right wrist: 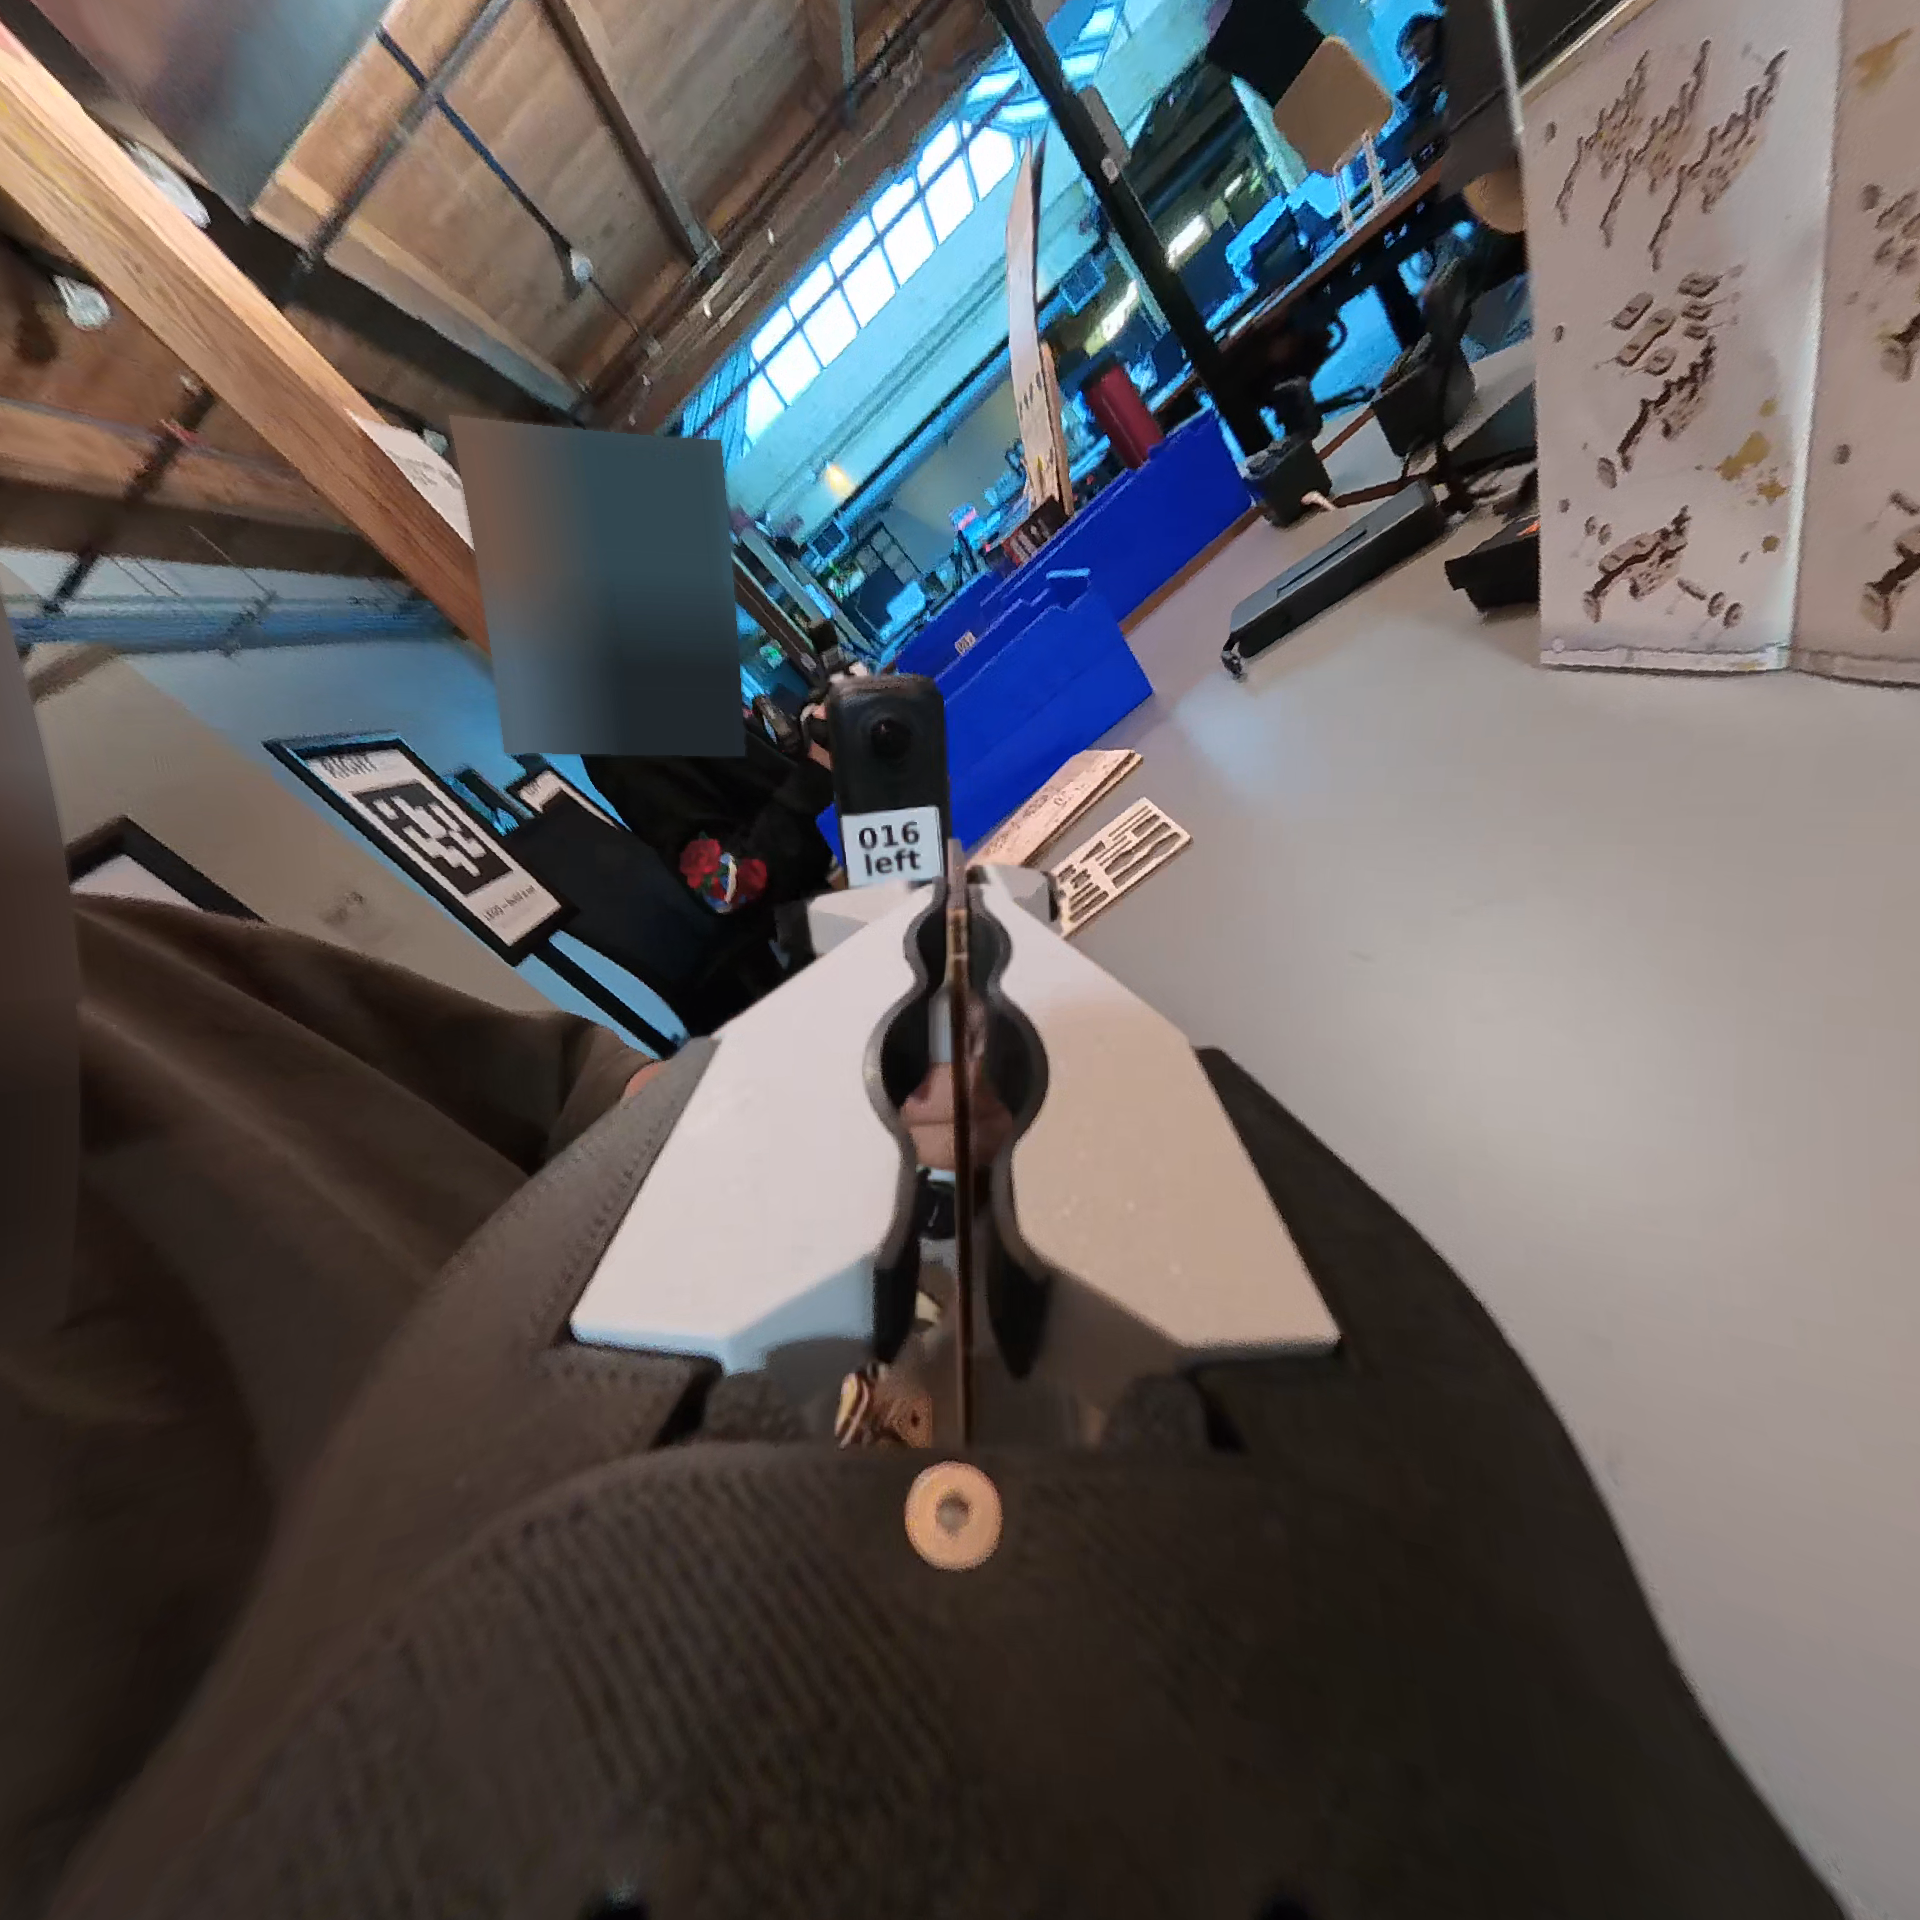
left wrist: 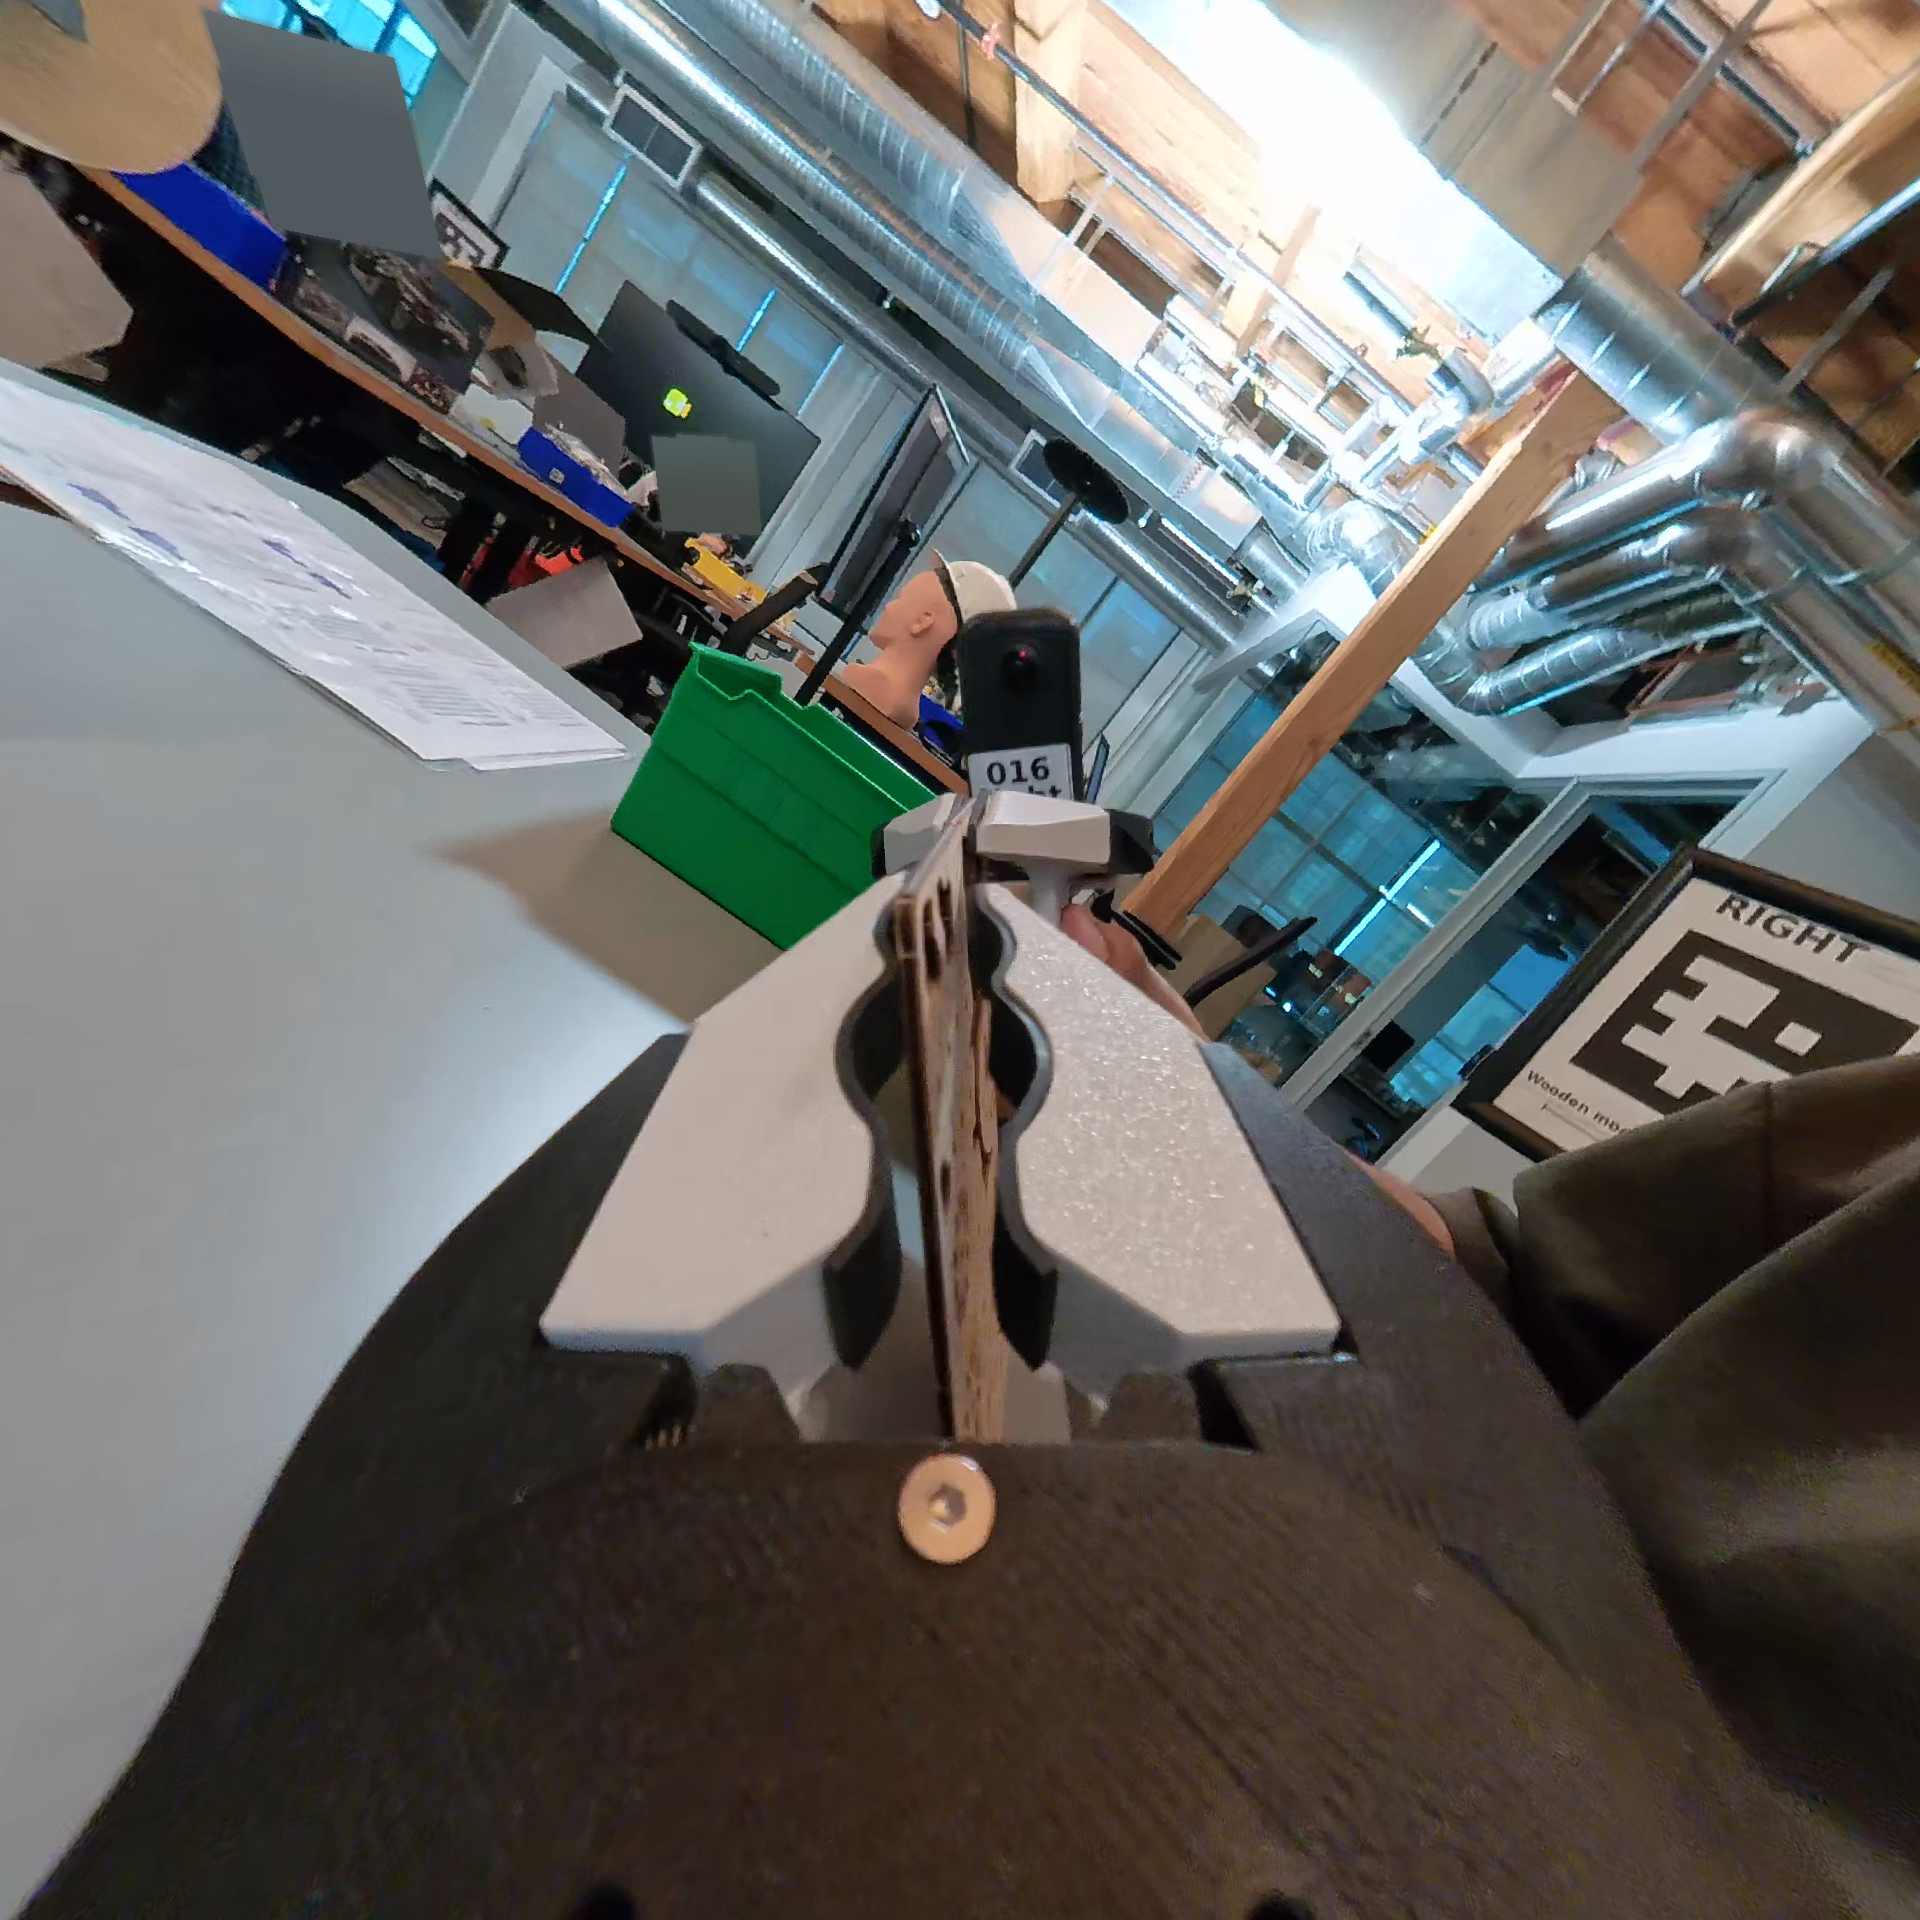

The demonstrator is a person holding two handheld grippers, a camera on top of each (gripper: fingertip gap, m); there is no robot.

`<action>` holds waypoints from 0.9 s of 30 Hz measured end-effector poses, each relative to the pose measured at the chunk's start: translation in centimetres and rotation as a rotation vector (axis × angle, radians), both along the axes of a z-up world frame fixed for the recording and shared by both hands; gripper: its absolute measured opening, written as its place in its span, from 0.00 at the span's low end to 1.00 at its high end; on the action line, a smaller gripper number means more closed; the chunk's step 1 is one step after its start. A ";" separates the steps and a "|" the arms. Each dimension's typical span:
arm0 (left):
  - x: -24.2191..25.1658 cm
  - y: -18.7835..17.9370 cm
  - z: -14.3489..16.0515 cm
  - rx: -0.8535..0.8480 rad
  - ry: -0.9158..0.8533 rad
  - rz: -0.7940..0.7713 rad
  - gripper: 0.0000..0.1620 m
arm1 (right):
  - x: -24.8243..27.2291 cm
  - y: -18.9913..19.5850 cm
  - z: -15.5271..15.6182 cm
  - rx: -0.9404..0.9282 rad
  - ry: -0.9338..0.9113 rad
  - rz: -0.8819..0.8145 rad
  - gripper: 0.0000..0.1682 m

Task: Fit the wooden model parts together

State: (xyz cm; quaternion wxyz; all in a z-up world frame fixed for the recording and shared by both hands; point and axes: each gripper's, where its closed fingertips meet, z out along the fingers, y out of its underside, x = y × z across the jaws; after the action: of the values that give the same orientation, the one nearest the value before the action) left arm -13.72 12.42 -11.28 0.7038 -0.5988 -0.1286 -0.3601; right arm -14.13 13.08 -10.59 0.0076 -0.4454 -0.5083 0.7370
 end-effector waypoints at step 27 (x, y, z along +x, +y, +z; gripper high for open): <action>-0.3 0.2 -1.4 -0.107 0.050 0.038 0.00 | -0.4 -0.6 -2.8 0.158 -0.065 -0.048 0.04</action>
State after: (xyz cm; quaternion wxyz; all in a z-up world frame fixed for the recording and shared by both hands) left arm -14.06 12.58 -12.72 0.6806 -0.6418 -0.1414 -0.3240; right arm -14.49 12.52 -13.43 0.0438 -0.4791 -0.5541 0.6794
